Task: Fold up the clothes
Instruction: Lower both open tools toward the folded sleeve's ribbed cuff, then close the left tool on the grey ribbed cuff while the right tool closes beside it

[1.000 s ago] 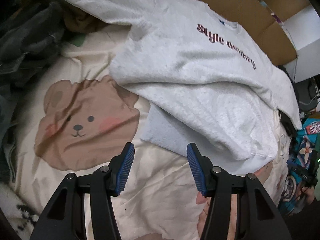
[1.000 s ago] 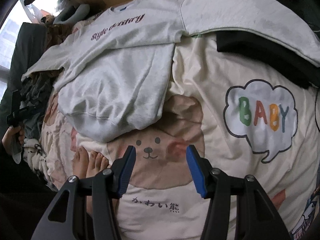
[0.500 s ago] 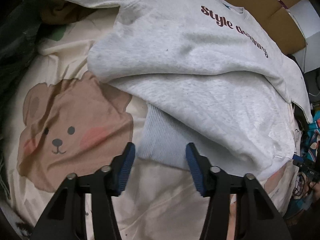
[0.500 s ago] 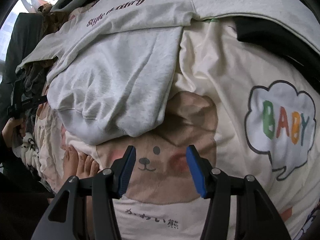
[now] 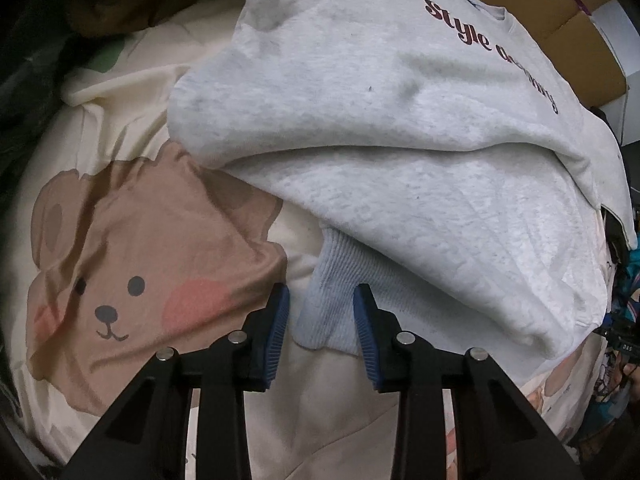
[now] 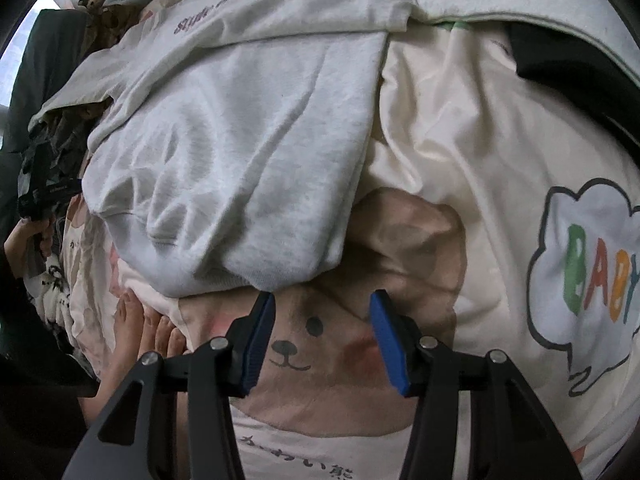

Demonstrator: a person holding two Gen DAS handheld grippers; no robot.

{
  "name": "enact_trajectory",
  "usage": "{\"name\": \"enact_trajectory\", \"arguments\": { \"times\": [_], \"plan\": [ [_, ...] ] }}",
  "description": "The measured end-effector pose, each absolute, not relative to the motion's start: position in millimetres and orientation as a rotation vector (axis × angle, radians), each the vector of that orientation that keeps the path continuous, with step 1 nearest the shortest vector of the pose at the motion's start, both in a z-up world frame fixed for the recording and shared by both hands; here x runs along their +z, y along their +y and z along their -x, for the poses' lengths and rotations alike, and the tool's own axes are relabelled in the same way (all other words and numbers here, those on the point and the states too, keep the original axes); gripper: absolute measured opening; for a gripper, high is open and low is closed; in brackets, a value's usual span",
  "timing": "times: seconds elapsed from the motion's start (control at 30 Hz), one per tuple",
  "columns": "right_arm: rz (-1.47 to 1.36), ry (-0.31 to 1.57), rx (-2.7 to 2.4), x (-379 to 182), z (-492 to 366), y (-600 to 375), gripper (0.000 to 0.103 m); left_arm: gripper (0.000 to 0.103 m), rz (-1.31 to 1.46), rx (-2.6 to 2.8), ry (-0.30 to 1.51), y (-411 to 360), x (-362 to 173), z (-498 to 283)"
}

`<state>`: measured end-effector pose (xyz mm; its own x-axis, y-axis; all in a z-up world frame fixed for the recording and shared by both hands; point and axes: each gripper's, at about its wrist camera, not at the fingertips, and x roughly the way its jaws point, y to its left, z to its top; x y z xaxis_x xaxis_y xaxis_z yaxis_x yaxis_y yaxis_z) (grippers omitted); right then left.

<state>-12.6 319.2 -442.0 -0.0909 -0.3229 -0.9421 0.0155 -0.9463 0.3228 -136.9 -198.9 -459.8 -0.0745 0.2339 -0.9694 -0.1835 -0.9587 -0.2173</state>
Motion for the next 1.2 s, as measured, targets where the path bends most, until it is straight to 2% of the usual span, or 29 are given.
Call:
{"name": "enact_trajectory", "arguments": {
  "times": [0.03, 0.1, 0.13, 0.2, 0.67, 1.2],
  "plan": [
    [-1.945, -0.335, -2.136, -443, 14, 319, 0.048, 0.033, 1.917, 2.112, -0.050, -199, -459, 137],
    [-1.942, -0.321, -2.134, -443, 18, 316, 0.048, 0.019, 1.917, 2.094, -0.033, -198, -459, 136],
    [-1.939, -0.317, -2.134, -443, 21, 314, 0.048, 0.017, 1.923, 2.083, -0.003, -195, -457, 136],
    [-1.929, -0.309, -2.136, -441, 27, 311, 0.048, 0.006, 1.923, 2.069, 0.036, -191, -454, 135],
    [-1.796, -0.311, -2.194, -406, 57, 294, 0.048, 0.005, 1.840, 2.102, -0.050, -198, -397, 134],
    [-1.779, -0.279, -2.139, -435, 112, 252, 0.048, 0.005, 1.885, 2.093, -0.109, -212, -414, 119]
  ]
}}
